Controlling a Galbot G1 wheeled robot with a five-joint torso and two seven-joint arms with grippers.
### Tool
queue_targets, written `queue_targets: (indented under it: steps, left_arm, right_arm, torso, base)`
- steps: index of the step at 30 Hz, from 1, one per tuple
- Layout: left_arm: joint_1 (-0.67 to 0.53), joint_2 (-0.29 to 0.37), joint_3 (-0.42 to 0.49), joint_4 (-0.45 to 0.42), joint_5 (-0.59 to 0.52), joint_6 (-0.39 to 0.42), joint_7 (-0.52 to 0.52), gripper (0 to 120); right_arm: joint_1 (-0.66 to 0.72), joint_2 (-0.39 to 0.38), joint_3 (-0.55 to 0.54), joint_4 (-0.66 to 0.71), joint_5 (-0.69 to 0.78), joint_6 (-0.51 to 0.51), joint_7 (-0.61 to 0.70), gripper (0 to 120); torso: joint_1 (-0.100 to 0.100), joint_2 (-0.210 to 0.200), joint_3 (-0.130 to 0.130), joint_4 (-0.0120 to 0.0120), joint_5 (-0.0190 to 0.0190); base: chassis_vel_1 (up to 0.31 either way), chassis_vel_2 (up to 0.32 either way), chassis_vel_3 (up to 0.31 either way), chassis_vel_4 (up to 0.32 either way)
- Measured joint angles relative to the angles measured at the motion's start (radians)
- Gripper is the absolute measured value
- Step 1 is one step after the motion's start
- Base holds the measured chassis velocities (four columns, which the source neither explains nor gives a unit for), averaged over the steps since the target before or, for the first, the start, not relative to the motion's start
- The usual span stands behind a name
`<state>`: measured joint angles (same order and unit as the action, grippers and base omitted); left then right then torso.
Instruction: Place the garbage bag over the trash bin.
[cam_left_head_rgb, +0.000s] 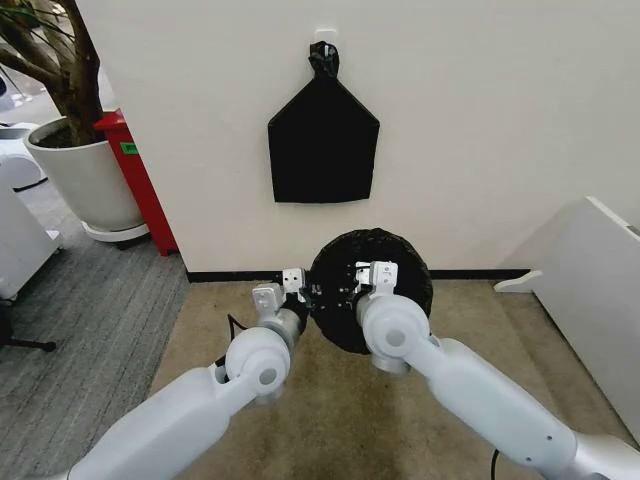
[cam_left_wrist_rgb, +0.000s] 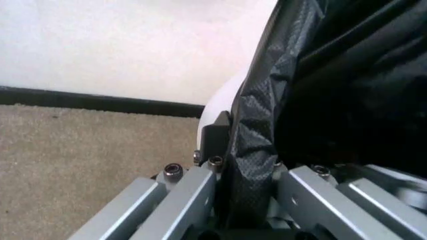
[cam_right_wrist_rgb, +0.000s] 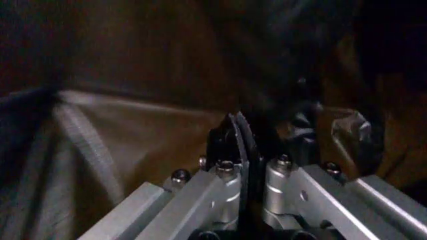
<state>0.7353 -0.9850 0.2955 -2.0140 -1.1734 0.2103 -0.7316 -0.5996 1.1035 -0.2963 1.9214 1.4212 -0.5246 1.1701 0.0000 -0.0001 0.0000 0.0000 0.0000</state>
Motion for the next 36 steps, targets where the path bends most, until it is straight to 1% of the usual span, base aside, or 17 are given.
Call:
queue_targets:
  steps: [5, 9, 12, 14, 20, 25, 26, 31, 36]
  left_arm:
    - [0.002, -0.003, -0.003, -0.004, 0.000, -0.001, -0.001, 0]
    - [0.019, -0.001, -0.022, 0.005, 0.006, -0.001, 0.003, 0]
    - [0.026, -0.001, -0.027, 0.008, 0.008, -0.001, 0.006, 0]
    - [0.029, -0.001, -0.028, 0.008, 0.011, -0.001, 0.008, 0]
    - [0.029, 0.003, -0.028, 0.000, 0.012, -0.007, 0.006, 0]
    - [0.026, 0.005, -0.027, -0.012, 0.012, -0.008, 0.003, 0]
    - [0.026, 0.005, -0.027, -0.012, 0.012, -0.008, 0.003, 0]
    - [0.024, -0.002, -0.024, -0.020, 0.013, -0.008, 0.003, 0]
    - [0.024, -0.003, -0.023, -0.021, 0.014, -0.008, 0.003, 0]
  right_arm:
    - [0.002, 0.000, -0.002, -0.010, -0.012, 0.000, 0.008, 0]
    - [0.014, -0.024, 0.000, 0.094, 0.040, 0.018, 0.059, 0]
    - [0.018, -0.030, 0.001, 0.126, 0.064, 0.023, 0.079, 0]
    - [0.023, -0.033, 0.007, 0.124, 0.066, 0.021, 0.078, 0]
    - [0.035, -0.025, 0.028, 0.046, 0.060, 0.013, 0.057, 0]
    - [0.039, 0.024, 0.036, -0.070, 0.022, 0.013, 0.033, 0]
    - [0.039, 0.024, 0.036, -0.070, 0.022, 0.013, 0.033, 0]
    - [0.057, 0.069, 0.045, -0.191, -0.022, 0.016, 0.028, 0]
    - [0.062, 0.072, 0.046, -0.198, -0.035, 0.023, 0.034, 0]
  torso:
    - [0.000, 0.000, 0.000, -0.0001, 0.0001]
    - [0.000, 0.000, 0.000, 0.0000, -0.0001]
    - [0.000, 0.000, 0.000, 0.0000, 0.0000]
    - [0.000, 0.000, 0.000, 0.0000, 0.0000]
    - [0.000, 0.000, 0.000, -0.0001, -0.0001]
    - [0.000, 0.000, 0.000, 0.0000, 0.0001]
    - [0.000, 0.000, 0.000, 0.0000, 0.0001]
    - [0.000, 0.000, 0.000, 0.0000, 0.0000]
    - [0.000, 0.000, 0.000, 0.0001, 0.0001]
  base:
    - [0.000, 0.000, 0.000, 0.000]
    - [0.000, 0.000, 0.000, 0.000]
    - [0.000, 0.000, 0.000, 0.000]
    - [0.000, 0.000, 0.000, 0.000]
    - [0.000, 0.000, 0.000, 0.000]
    - [0.000, 0.000, 0.000, 0.000]
    - [0.000, 0.000, 0.000, 0.000]
    - [0.000, 0.000, 0.000, 0.000]
    - [0.000, 0.000, 0.000, 0.000]
